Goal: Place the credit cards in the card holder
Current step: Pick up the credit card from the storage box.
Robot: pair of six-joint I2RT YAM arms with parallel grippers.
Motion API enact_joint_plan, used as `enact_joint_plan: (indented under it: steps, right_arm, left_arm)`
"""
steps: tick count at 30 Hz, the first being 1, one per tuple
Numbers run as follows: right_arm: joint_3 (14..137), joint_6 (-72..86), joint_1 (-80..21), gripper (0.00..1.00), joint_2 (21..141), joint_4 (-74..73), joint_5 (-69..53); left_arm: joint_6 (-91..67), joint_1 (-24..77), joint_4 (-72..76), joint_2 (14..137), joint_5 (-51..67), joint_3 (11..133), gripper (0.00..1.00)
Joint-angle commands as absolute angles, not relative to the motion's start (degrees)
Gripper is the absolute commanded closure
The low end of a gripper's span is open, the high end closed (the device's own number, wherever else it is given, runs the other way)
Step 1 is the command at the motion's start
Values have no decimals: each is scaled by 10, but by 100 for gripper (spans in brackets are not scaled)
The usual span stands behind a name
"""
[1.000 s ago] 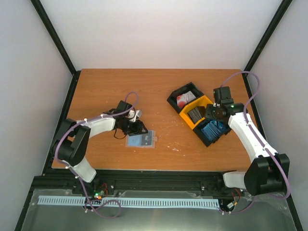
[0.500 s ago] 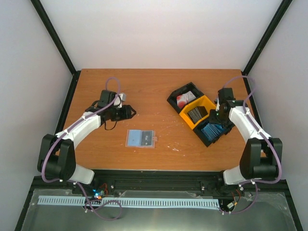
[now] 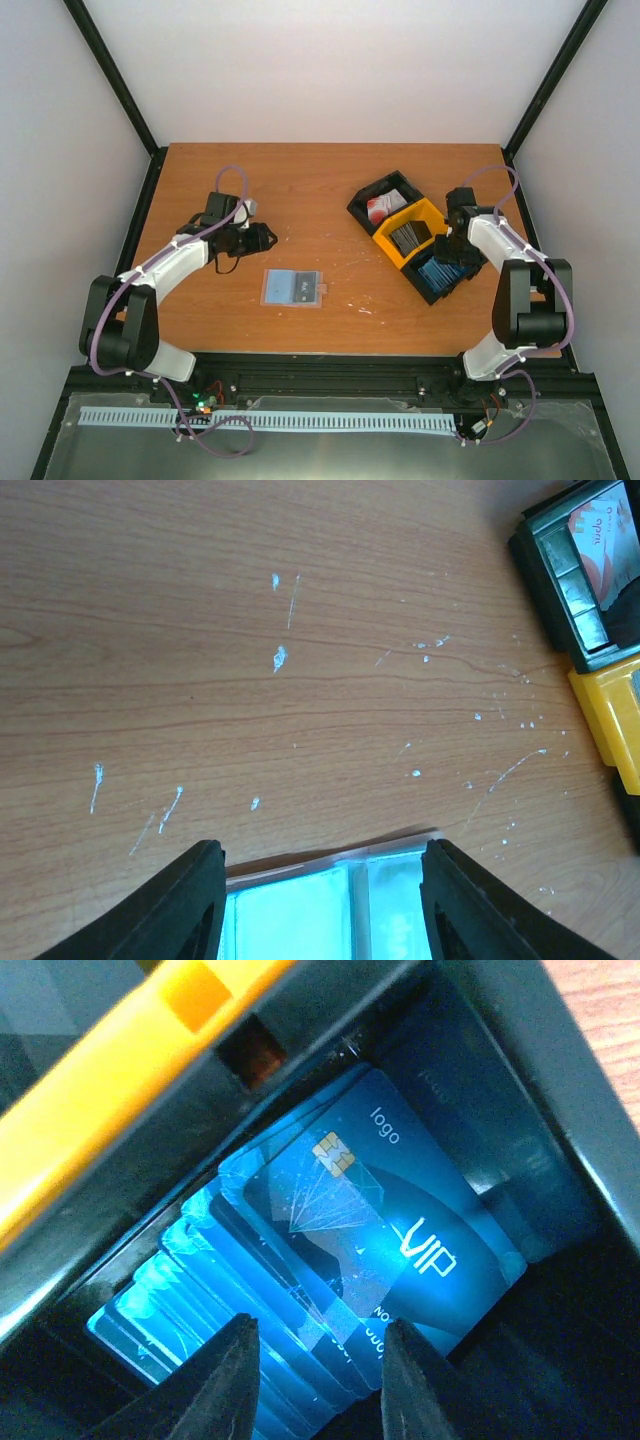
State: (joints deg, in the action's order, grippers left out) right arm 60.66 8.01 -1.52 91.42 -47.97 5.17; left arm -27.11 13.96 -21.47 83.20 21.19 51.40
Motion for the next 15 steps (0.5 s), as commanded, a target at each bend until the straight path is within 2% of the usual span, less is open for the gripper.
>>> enact_joint_plan:
  steps: [1, 15]
  right_arm:
    - [612, 91, -11, 68, 937, -476, 77]
    - [625, 101, -10, 74, 972, -482, 110]
  left_arm:
    - [-266, 134, -205, 838, 213, 515, 45]
    - [-266, 134, -199, 839, 213, 508, 45]
